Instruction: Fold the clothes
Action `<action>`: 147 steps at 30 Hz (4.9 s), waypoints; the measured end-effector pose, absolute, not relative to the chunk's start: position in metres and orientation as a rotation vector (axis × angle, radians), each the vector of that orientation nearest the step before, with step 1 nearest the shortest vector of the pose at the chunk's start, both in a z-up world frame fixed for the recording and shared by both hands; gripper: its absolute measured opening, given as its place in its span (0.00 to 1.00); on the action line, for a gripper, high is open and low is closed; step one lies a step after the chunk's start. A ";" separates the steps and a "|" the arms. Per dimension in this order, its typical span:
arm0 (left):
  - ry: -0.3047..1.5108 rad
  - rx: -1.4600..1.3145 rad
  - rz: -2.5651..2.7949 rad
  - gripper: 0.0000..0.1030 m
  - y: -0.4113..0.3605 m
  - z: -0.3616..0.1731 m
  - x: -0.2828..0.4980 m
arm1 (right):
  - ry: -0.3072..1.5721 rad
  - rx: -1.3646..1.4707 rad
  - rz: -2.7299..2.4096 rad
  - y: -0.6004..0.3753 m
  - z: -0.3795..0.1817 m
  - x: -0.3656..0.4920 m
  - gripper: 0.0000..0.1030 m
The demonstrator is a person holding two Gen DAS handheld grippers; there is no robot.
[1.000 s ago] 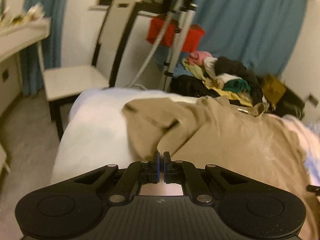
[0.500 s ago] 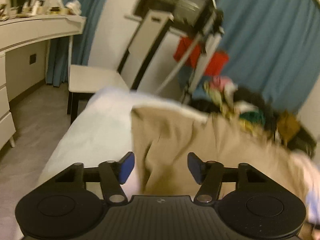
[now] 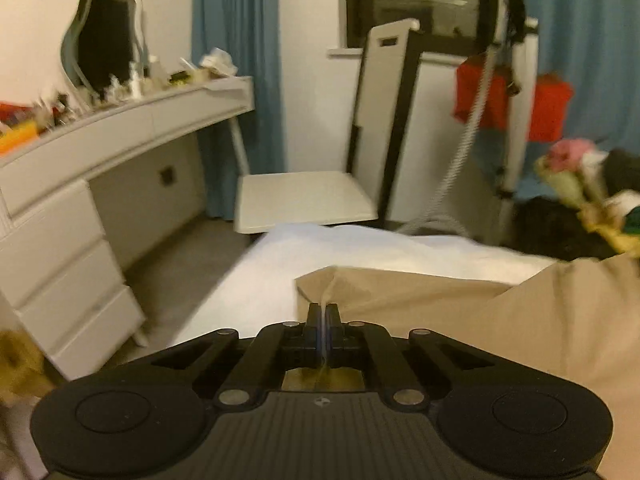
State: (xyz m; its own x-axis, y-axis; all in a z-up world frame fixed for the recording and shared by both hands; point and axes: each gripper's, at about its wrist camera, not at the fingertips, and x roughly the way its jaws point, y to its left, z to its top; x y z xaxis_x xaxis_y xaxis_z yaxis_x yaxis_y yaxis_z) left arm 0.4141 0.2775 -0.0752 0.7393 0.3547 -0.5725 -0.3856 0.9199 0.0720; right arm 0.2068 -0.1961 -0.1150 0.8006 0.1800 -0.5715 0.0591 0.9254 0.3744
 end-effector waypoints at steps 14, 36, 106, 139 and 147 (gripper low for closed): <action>0.560 0.056 0.182 0.65 0.182 -0.018 0.282 | 0.492 0.276 0.043 -0.194 -0.084 0.181 1.00; 0.487 -0.108 -0.103 0.79 -0.006 0.028 0.089 | 0.298 0.299 0.042 -0.214 -0.035 0.101 1.00; 0.617 -0.280 -0.128 0.80 0.010 -0.093 0.148 | 0.125 1.284 0.036 -0.391 -0.168 0.333 0.86; 0.502 -0.405 0.034 0.81 0.148 -0.033 0.138 | 0.339 -0.495 0.041 0.012 -0.069 0.384 0.08; 0.584 -0.435 0.032 0.81 0.159 -0.062 0.158 | 0.421 -0.463 0.110 0.041 -0.109 0.403 0.10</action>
State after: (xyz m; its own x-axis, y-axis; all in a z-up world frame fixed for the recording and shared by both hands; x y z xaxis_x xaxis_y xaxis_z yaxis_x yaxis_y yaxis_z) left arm 0.1576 0.1593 -0.0623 0.8361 -0.0923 -0.5407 -0.1509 0.9090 -0.3885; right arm 0.4033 0.0410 -0.1093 0.9085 0.0090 -0.4178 -0.1973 0.8906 -0.4097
